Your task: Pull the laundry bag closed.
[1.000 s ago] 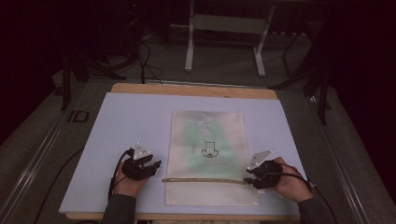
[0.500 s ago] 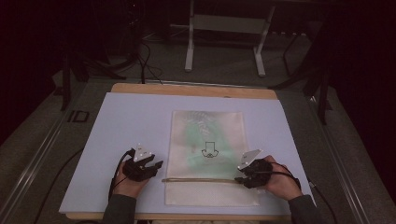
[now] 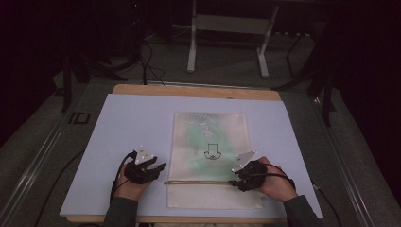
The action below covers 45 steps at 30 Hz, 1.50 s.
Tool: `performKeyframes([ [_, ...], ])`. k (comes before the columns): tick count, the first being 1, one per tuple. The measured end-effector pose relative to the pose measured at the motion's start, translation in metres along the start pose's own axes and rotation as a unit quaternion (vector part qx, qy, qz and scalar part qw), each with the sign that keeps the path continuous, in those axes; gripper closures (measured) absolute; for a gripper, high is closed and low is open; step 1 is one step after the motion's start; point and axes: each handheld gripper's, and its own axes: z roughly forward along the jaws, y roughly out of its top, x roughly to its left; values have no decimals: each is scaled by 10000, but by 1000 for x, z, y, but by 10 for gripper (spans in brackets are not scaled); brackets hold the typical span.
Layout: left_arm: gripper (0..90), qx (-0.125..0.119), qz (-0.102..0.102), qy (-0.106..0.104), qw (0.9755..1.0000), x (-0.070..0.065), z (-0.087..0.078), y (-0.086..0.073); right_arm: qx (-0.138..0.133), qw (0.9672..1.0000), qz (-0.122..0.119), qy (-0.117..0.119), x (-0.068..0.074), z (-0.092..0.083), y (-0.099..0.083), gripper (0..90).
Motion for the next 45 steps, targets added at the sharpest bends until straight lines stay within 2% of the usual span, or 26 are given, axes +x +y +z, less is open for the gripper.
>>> performKeyframes([
  [29, 548, 73, 67, -72, 9999, -2, 2, 0, -68, 9982, -449, 384, 15, 20, 39, 547],
  [45, 547, 94, 115, -97, 9998, -3, 2, 0, -25, 9970, -582, 509, 21, 31, 55, 544],
])
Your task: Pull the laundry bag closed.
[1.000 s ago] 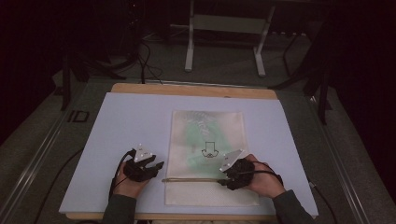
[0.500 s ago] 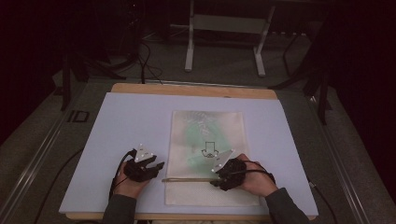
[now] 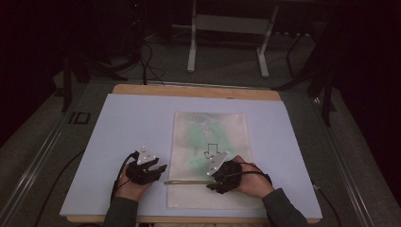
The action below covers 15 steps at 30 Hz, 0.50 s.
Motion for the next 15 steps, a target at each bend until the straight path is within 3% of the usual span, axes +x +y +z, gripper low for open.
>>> performKeyframes([
  [15, 545, 29, 32, -13, 10000, -1, 1, 0, 96, 9998, -128, 89, 2, 13, 15, 539],
])
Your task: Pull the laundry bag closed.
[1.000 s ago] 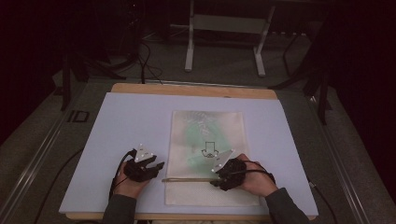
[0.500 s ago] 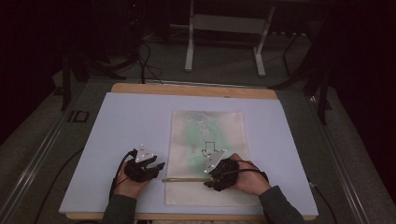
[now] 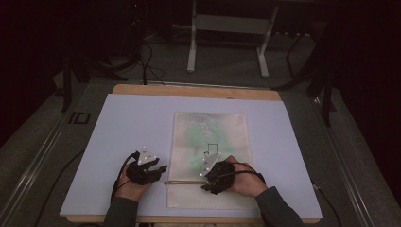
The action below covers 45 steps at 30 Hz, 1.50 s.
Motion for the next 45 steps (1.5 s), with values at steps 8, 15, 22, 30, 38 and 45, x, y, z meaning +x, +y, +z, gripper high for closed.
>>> performKeyframes([
  [8, 544, 6, 10, -14, 10000, 0, 0, 0, 7, 10000, -63, 70, 0, 4, 10, 540],
  [15, 545, 3, 12, -16, 10000, 0, 0, 0, 20, 9998, -137, 127, 1, 9, 19, 542],
  [22, 545, 20, 61, -50, 10000, -1, 0, 1, -2, 9995, -234, 198, 4, 11, 31, 545],
  [30, 544, 2, 51, -36, 10000, 0, -1, 1, -7, 9992, -311, 248, 4, 17, 42, 555],
  [38, 544, -51, -6, -21, 10000, 2, -3, 1, 14, 9988, -393, 307, 5, 22, 53, 633],
  [45, 543, -74, -60, 3, 10000, 4, -4, 1, -47, 9986, -396, 360, 2, 27, 60, 656],
])
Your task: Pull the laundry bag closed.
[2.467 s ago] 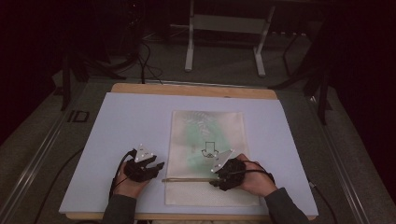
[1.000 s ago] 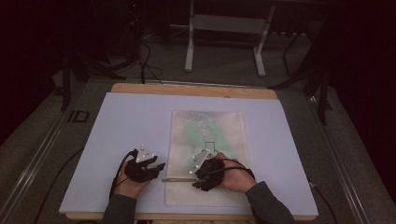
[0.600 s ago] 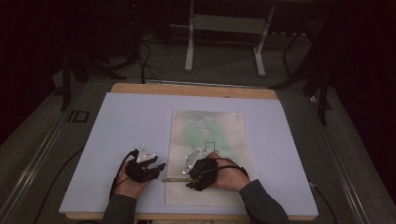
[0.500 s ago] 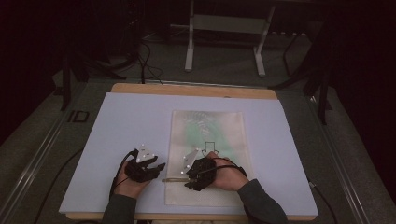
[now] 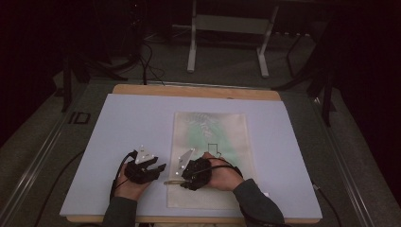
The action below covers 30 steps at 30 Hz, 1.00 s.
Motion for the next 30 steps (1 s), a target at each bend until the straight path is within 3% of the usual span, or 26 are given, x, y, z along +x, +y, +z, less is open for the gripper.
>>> performKeyframes([
  [11, 541, -28, -32, 20, 10000, 1, -1, 0, -46, 10000, -37, 20, 0, 7, 13, 664],
  [21, 541, -46, -105, -8, 9999, 3, -1, 0, -44, 9998, -176, -12, 5, 18, 26, 756],
  [30, 541, -66, -161, 26, 9998, 4, -3, -1, -16, 9998, -201, -20, 6, 27, 36, 758],
])
